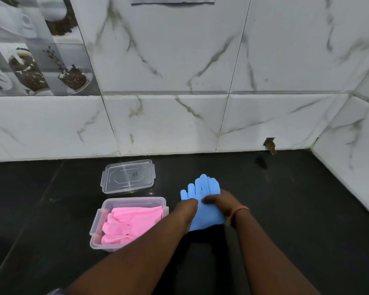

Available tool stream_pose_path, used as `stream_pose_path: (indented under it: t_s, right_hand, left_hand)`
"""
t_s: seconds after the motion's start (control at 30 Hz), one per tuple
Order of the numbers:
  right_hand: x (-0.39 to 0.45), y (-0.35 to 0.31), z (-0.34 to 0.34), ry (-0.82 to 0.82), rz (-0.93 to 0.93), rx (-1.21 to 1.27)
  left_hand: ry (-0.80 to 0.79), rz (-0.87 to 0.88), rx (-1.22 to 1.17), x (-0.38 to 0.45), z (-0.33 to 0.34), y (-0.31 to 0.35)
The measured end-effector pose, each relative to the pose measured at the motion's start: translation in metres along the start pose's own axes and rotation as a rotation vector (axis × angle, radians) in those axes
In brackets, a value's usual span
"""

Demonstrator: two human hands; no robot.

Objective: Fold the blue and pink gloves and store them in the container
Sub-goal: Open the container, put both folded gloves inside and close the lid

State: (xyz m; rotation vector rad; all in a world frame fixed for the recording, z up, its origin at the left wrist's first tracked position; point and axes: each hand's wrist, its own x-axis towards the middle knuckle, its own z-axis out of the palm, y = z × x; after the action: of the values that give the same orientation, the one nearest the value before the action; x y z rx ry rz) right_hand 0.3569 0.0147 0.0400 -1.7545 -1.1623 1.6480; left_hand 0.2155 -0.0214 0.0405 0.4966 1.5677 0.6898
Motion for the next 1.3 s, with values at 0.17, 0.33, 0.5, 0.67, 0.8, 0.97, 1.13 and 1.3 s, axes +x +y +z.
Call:
stream_pose_path:
  t_s: [0.17,0.33,0.5,0.67,0.8,0.97,1.13,1.3]
  right_hand:
    - [-0.015,-0.047,-0.003,-0.204,-0.295,0.130]
    - [-0.039,-0.090,0.004,-0.450,-0.348,0.150]
    - [-0.051,-0.106,0.054,-0.682,-0.232,0.006]
    - [-0.048,-0.111,0.105,-0.641,-0.035,-0.251]
    - [-0.043,-0.090,0.116,-0.629,0.013,0.026]
    - [-0.054,-0.043,0.134,-0.653,-0.094,0.648]
    - [-0.062,-0.031,0.167,-0.321,-0.184,0.545]
    - [-0.060,-0.029,0.161,-0.168,-0.160,0.213]
  left_hand:
    - [-0.246,0.081,-0.417,-0.015,-0.018,0.015]
    - [-0.479,0.235,-0.609,-0.038,-0.090,0.041]
    - [-0.648,0.217,-0.574,-0.053,-0.179,0.035]
    - [-0.572,0.139,-0.501,-0.050,-0.229,0.006]
    - [-0.509,0.137,-0.592,-0.049,-0.241,-0.012]
    - [-0.480,0.200,-0.796,-0.052,-0.246,-0.015]
    - [-0.484,0.203,-0.704,-0.053,-0.246,-0.025]
    - [-0.417,0.168,-0.543,-0.048,-0.263,-0.027]
